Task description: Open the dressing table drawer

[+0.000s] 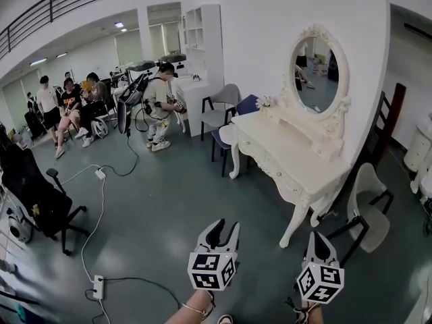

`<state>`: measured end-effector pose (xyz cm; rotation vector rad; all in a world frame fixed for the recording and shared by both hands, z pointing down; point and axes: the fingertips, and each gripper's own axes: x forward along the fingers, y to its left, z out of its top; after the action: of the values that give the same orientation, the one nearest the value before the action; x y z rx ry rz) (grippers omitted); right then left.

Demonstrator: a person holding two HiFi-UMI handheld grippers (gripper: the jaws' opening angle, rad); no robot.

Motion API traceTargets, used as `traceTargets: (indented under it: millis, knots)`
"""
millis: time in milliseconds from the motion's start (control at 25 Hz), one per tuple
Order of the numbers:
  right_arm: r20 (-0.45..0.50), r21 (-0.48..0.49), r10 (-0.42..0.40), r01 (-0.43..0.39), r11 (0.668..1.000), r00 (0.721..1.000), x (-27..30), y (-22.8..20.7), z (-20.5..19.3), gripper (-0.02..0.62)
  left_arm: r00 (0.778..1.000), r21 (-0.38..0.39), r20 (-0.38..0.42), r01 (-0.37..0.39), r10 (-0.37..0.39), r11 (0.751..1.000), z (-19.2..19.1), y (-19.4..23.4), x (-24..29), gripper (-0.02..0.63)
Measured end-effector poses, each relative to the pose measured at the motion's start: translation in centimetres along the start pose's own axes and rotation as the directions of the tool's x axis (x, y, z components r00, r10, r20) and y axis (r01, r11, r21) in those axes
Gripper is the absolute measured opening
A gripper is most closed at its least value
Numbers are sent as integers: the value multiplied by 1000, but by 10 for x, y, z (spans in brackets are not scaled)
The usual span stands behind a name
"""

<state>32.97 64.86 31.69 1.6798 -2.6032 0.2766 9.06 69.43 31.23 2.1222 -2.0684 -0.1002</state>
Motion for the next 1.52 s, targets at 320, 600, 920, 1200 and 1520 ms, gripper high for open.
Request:
traceTargets:
  millis: [320,600,920,1200,1520]
  knots:
    - [1,-3,-23,23,1000,1000,22,17,-2,8,1000,1,-1,20,-20,1000,3,27,14,158]
    - [-5,6,-43,44,999,999,42,29,-6,8,999,4,-8,32,-32,999,5,52,29,158]
    - [-42,22,-39,40,999,998,80,32,-19,8,999,2,-30,20,-20,1000,-3,75,56,157]
    - [-53,28,-17,19,999,998,139,23,-20,8,999,-4,-35,-5,4,1000,-5,93,106,158]
    - [-47,39,24,-22,999,999,238,6,3,8,999,5,-31,-33,34,999,15,111,193,157]
